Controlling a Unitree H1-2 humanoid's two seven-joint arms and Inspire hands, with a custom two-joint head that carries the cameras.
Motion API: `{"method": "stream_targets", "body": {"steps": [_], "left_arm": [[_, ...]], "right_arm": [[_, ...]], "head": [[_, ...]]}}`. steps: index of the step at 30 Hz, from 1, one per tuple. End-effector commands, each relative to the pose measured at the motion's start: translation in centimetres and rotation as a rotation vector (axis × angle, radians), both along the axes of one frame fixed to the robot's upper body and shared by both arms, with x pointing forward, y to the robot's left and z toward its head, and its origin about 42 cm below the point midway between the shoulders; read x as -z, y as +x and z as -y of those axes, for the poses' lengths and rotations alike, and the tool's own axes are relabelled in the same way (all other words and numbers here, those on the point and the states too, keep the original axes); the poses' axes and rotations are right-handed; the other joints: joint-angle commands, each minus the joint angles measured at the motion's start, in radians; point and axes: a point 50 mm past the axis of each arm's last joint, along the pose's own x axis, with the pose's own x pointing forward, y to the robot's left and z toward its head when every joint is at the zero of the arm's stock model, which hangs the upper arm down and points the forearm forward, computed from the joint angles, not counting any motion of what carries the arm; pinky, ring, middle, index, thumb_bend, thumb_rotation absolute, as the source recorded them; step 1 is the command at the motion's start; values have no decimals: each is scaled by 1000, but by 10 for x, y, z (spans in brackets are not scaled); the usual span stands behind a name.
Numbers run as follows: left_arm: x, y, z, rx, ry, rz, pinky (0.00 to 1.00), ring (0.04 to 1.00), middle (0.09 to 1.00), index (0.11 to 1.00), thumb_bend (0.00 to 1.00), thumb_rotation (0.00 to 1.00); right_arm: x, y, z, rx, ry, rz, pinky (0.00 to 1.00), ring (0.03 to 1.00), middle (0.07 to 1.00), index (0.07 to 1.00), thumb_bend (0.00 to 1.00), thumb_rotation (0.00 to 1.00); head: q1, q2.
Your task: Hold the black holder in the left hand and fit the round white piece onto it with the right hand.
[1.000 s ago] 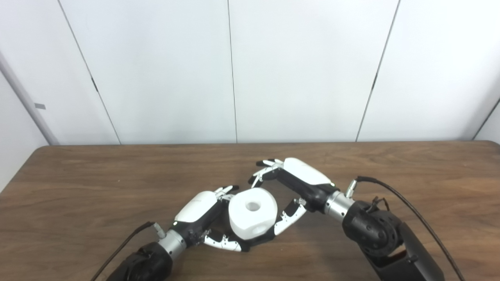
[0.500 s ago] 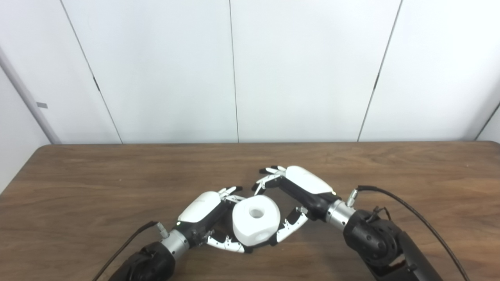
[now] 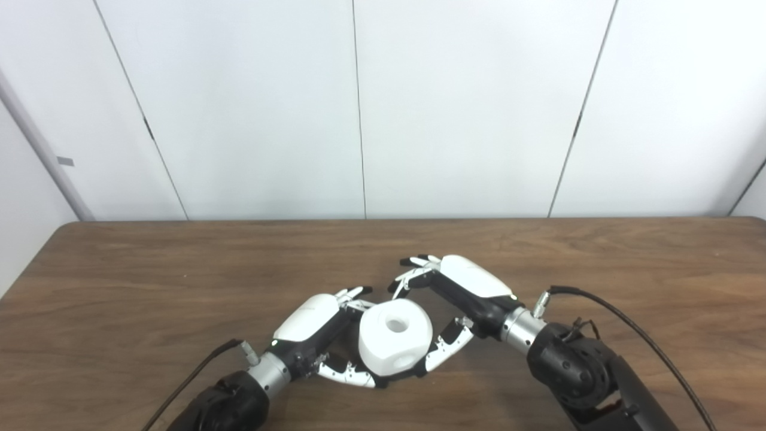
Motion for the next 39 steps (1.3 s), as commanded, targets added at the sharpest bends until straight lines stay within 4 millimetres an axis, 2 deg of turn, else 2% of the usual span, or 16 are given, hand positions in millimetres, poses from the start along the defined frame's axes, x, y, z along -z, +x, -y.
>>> {"method": "stream_targets", "body": {"steps": [1, 15, 30, 36, 37, 38, 39], "left_arm": [[-6, -2, 2, 32, 20, 9, 1000, 978, 788, 480, 524, 55], [-6, -2, 2, 26, 16, 10, 1000, 976, 785, 480, 524, 55], [-5, -2, 6, 25, 12, 10, 1000, 980, 785, 480, 524, 55], [-5, -3, 6, 23, 8, 9, 1000, 980, 786, 480, 524, 55], [-5, -2, 6, 24, 7, 10, 1000, 980, 786, 480, 524, 55], [-5, -3, 7, 25, 6, 12, 1000, 980, 786, 480, 524, 55], [-5, -2, 6, 26, 4, 14, 1000, 978, 785, 480, 524, 55]], "right_arm": [[-10, 5, 1, -1, -9, 52, 1000, 941, 769, 479, 526, 140], [-2, 1, -6, -23, -36, 52, 1000, 934, 765, 478, 526, 139], [-11, 0, -4, -49, -73, 90, 1000, 933, 758, 477, 526, 137], [-12, -1, -2, -46, -132, 37, 1000, 959, 807, 489, 523, 154], [-13, -1, -1, -44, -141, 32, 1000, 961, 818, 554, 762, 248], [-13, -1, -1, -43, -149, 25, 1000, 964, 826, 585, 844, 285], [-13, -1, -1, -41, -156, 19, 1000, 971, 837, 612, 886, 306]], "head": [[1, 3], [2, 12], [1, 17], [1, 20], [1, 20], [1, 20], [1, 20]]}}
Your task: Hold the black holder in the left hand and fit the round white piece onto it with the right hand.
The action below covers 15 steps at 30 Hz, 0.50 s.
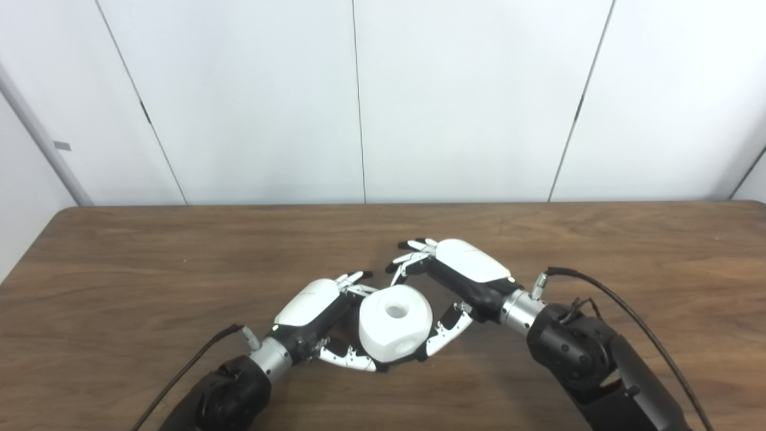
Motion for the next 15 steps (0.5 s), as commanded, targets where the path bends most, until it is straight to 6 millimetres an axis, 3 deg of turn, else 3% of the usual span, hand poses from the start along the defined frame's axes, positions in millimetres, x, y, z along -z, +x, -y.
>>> {"method": "stream_targets", "body": {"steps": [1, 10, 15], "left_arm": [[-6, -1, 5, 33, 9, 18, 1000, 978, 783, 480, 524, 55], [-9, -2, 5, 32, 22, 13, 1000, 982, 788, 480, 524, 55], [-8, -1, 5, 31, 26, 10, 1000, 982, 788, 480, 524, 56]], "right_arm": [[-5, 0, 2, -8, -45, 1, 1000, 979, 851, 640, 910, 324], [-11, 1, 8, 18, -45, -15, 1000, 1000, 920, 807, 933, 341], [-12, 0, 9, 23, -34, -14, 1000, 1000, 936, 826, 929, 344]], "head": [[1, 1], [0, 6], [-2, 8]]}}
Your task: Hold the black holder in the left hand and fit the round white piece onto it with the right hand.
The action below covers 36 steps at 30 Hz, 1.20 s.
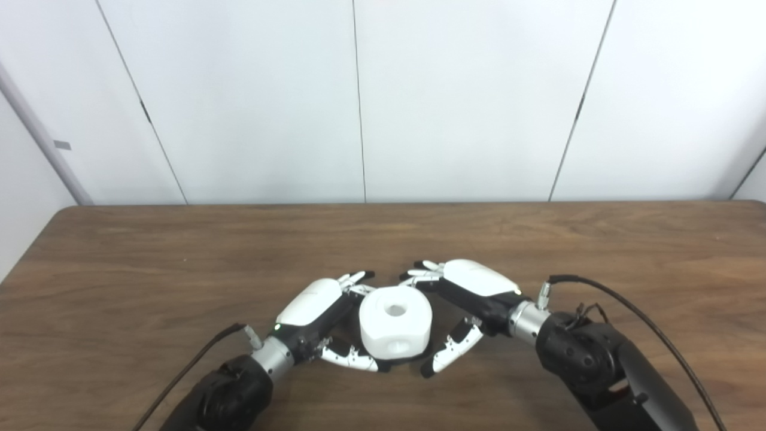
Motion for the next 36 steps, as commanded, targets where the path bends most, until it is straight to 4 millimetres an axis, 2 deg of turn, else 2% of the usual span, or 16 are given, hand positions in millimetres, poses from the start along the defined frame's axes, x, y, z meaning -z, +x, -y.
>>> {"method": "stream_targets", "body": {"steps": [1, 9, 14, 21, 25, 31, 36], "left_arm": [[-6, 0, 2, 27, 22, 14, 1000, 983, 790, 480, 524, 56], [-6, 2, 1, 25, 15, 18, 1000, 983, 786, 480, 524, 55], [-8, 4, 0, 15, 23, 12, 1000, 988, 789, 480, 524, 55], [-9, 6, -7, 6, 13, 18, 1000, 980, 787, 480, 524, 55], [-8, 7, -11, 4, 12, 17, 1000, 981, 787, 480, 524, 55], [-8, 8, -14, 1, 17, 17, 1000, 980, 790, 481, 524, 55], [-13, 7, -13, -7, 64, 6, 1000, 982, 835, 490, 523, 64]], "right_arm": [[-25, 5, -2, -5, 43, 76, 1000, 1000, 937, 828, 928, 344], [-29, 6, 6, 14, 42, 86, 1000, 1000, 932, 818, 913, 327], [-22, 8, 28, 55, 5, 63, 1000, 1000, 935, 847, 890, 321], [-7, -1, 72, 142, -40, -34, 1000, 1000, 965, 908, 885, 228], [-2, -7, 86, 174, -23, -66, 1000, 1000, 973, 923, 881, 184], [1, -12, 91, 194, 1, -80, 1000, 1000, 977, 932, 867, 98], [3, -13, 86, 200, 32, -91, 1000, 1000, 980, 939, 817, 141]], "head": [[2, 1], [-5, -2], [-9, -6], [-20, -7], [-27, -8], [-31, -9], [-32, -6]]}}
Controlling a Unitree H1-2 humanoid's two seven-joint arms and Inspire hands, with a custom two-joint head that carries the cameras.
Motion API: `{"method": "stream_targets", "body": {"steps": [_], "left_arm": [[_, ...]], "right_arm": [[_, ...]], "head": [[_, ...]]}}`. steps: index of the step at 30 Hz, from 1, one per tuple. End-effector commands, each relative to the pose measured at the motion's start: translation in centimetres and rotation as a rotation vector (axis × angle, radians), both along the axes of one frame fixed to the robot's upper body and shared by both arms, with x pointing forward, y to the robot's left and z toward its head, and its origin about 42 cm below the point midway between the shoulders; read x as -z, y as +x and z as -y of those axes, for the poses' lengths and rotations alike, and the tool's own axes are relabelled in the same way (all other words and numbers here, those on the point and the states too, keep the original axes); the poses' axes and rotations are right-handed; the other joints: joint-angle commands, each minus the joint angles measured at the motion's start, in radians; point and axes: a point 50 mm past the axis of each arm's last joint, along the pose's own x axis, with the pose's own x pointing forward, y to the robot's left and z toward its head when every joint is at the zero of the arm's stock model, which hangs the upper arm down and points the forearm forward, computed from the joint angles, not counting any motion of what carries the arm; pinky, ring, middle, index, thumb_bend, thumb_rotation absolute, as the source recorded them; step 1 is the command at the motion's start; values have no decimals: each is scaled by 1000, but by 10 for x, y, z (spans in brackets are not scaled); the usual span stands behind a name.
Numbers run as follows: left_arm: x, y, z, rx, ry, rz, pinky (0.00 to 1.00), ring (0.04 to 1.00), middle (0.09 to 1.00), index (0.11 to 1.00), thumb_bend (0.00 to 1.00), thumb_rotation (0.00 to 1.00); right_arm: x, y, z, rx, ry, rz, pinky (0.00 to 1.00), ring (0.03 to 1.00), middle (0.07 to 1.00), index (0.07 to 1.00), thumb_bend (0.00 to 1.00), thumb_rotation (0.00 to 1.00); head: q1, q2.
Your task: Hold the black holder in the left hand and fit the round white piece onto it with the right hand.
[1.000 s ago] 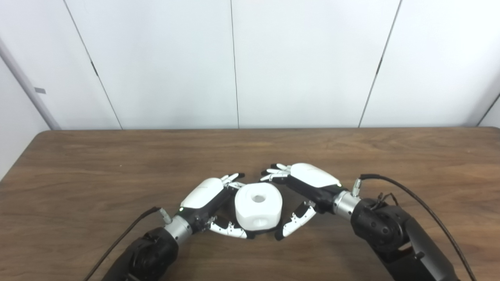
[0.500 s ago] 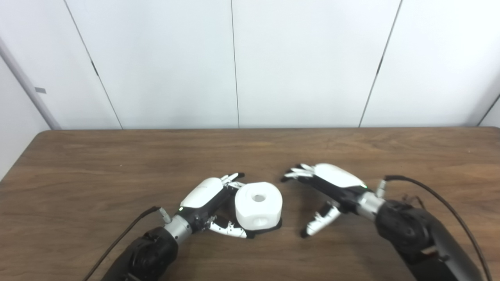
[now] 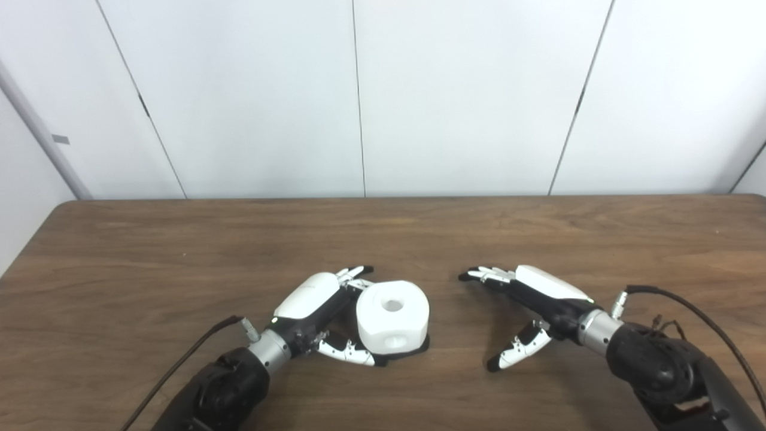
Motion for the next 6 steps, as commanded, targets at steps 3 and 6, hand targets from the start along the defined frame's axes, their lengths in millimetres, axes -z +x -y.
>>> {"method": "stream_targets", "body": {"steps": [3, 6], "left_arm": [[-17, 6, -7, -13, 129, -16, 1000, 999, 962, 801, 951, 182], [-21, 6, -10, -18, 176, -59, 1000, 1000, 996, 979, 996, 168]], "right_arm": [[-10, 2, -1, 14, 6, 40, 1000, 1000, 983, 936, 807, 168], [-10, 1, -5, 16, 20, 54, 1000, 1000, 981, 928, 801, 156]], "head": [[2, 1], [4, 1]]}}
